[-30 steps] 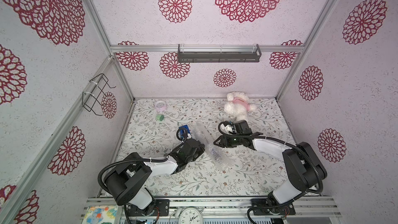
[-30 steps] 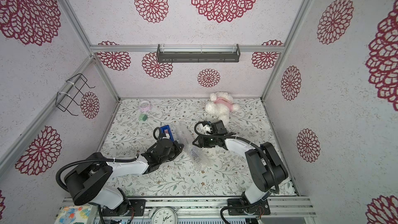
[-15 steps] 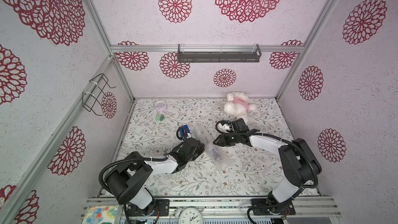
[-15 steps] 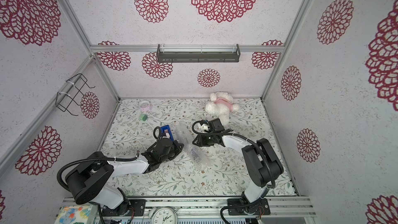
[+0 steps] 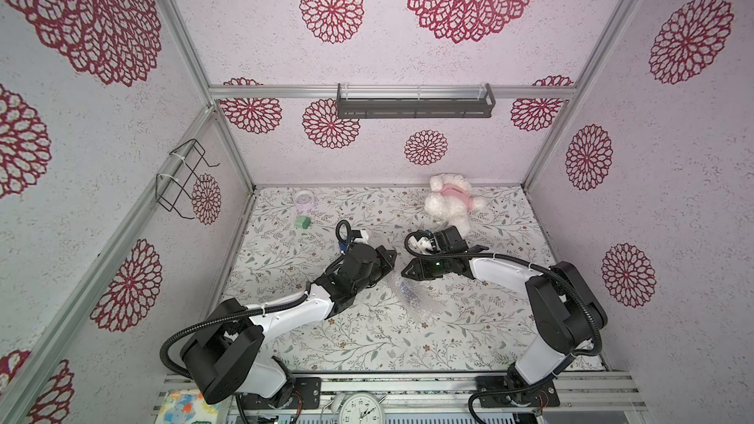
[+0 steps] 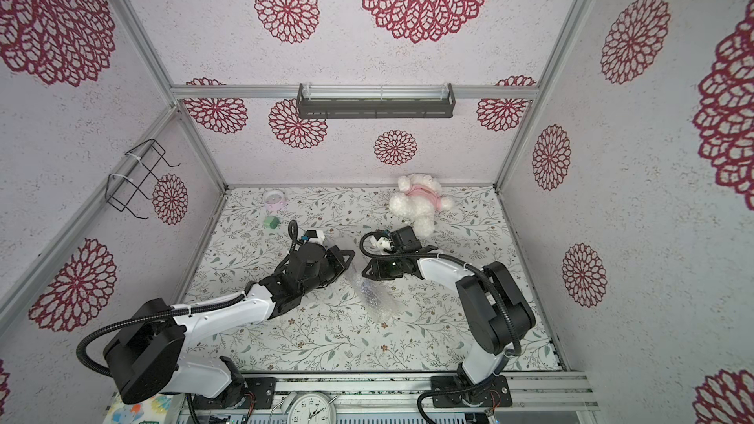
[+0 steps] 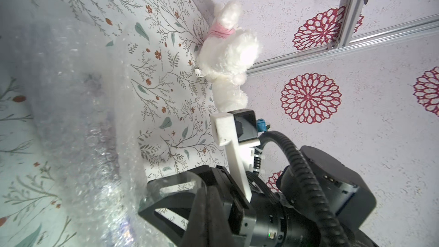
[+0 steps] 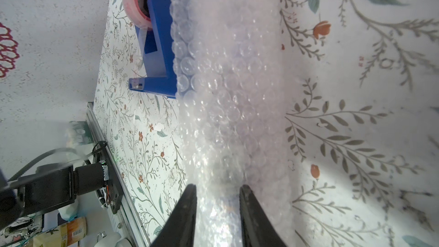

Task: Wrap wine bottles in bubble wrap
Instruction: Place the wine bottle on the bubble wrap.

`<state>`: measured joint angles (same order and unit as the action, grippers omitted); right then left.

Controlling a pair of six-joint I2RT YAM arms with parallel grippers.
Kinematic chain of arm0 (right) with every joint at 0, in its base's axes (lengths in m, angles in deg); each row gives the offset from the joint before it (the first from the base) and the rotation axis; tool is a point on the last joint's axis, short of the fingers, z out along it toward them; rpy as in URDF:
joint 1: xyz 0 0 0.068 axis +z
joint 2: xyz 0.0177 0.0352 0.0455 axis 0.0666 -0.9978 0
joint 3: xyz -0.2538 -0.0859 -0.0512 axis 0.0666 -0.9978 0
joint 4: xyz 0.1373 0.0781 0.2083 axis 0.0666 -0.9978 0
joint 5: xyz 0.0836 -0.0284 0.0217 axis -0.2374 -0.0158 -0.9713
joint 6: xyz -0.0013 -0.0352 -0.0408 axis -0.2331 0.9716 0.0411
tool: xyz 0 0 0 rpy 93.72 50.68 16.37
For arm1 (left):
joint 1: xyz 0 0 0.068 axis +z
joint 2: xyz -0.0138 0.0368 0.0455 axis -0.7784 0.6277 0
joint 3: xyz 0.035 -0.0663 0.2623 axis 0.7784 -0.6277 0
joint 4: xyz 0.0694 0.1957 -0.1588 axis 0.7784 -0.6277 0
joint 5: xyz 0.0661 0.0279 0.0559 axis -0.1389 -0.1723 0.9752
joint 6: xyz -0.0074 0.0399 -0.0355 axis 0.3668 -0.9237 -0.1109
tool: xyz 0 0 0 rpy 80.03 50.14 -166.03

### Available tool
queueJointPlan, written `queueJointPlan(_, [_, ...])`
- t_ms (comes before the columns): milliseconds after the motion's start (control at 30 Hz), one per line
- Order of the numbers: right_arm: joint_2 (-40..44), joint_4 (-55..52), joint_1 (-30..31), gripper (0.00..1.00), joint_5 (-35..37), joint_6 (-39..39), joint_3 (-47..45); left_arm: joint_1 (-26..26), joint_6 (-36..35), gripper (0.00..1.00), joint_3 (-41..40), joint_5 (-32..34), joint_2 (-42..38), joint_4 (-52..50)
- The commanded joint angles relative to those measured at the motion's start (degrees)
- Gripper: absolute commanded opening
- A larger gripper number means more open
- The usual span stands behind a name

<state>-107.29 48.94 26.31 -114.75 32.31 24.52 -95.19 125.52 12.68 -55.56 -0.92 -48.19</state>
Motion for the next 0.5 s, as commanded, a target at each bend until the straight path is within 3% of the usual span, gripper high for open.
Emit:
queueJointPlan(0, [-0.10, 0.83, 0.37, 0.32, -0.22, 0.92, 0.21, 0.23, -0.76, 0.00, 1.10, -0.89, 1.82, -0.20])
queueJointPlan(467, [1.34, 5.52, 0.37, 0.30, -1.01, -1.62, -3.09, 0.22, 1.64, 0.00, 5.60, -4.43, 12.00, 7.47])
